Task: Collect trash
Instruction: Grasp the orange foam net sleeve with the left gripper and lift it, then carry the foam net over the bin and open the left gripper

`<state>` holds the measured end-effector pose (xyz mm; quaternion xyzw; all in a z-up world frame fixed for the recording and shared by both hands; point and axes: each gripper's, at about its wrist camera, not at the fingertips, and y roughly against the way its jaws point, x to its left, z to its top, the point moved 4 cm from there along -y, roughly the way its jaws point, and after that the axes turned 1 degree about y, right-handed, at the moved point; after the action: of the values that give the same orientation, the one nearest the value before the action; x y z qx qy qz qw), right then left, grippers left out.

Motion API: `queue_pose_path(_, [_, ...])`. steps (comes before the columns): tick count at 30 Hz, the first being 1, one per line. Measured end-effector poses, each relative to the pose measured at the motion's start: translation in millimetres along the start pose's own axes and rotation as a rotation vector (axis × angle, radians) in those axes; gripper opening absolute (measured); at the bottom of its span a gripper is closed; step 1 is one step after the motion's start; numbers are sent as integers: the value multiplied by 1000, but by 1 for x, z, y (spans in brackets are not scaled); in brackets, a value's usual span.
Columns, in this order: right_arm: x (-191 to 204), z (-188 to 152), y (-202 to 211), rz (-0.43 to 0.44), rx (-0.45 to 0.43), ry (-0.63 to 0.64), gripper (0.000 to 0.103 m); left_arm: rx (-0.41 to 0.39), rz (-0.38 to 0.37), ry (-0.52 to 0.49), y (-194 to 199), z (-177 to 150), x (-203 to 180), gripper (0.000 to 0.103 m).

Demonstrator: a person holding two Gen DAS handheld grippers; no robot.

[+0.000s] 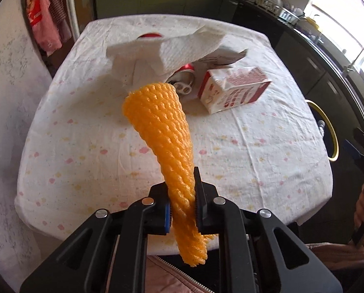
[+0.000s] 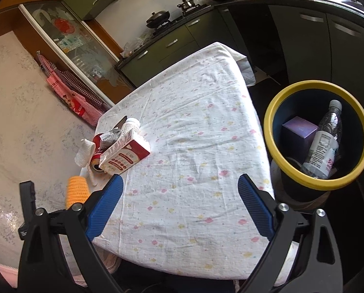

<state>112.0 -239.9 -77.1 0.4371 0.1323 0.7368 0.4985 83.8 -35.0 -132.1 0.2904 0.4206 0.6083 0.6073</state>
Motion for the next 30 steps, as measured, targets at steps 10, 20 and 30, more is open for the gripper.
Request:
queue_pose_path(10, [-75,-3,61,-344,-146,-73,90,-120,-164,-281,28,48,-110,15])
queue_pose_path(20, [-156,-8,100,-415,-217,-225,93,-112,-386,-569,-1,99,-305,15])
queue_pose_path(30, [-186,-10,96,-378,-210,-276,93,-13,-361,-639,-108,115,-423,32])
